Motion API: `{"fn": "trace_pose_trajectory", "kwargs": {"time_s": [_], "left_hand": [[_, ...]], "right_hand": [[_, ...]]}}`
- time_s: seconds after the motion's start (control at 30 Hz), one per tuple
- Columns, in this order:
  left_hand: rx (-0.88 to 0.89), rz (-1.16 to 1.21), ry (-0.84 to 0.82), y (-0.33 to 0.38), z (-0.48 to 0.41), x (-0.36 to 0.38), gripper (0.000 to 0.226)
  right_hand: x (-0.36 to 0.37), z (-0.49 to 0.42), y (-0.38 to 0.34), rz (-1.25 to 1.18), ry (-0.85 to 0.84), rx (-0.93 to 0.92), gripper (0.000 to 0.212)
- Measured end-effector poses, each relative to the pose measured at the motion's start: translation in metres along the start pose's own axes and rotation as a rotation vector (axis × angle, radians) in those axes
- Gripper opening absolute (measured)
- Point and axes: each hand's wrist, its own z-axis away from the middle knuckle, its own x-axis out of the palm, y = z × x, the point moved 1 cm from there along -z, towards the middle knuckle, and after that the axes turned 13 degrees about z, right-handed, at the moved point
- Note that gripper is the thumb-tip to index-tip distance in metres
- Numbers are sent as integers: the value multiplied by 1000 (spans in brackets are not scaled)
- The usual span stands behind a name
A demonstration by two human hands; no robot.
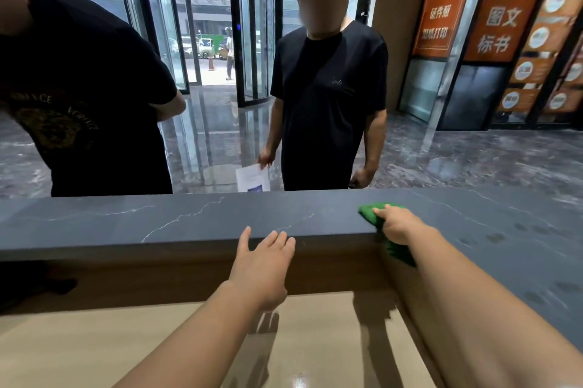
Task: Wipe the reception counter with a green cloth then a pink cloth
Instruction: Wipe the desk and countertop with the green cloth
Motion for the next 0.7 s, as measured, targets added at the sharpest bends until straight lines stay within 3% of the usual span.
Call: {"fn": "trace_pose_trajectory", "kwargs": {"time_s": [0.17,0.7], "left_hand": [[41,4,8,17,-1,-3,83],[34,31,6,109,-59,11,81]], "right_hand": [[-1,4,24,1,-68,100,51],[12,-61,52,72,9,-131,64]]}}
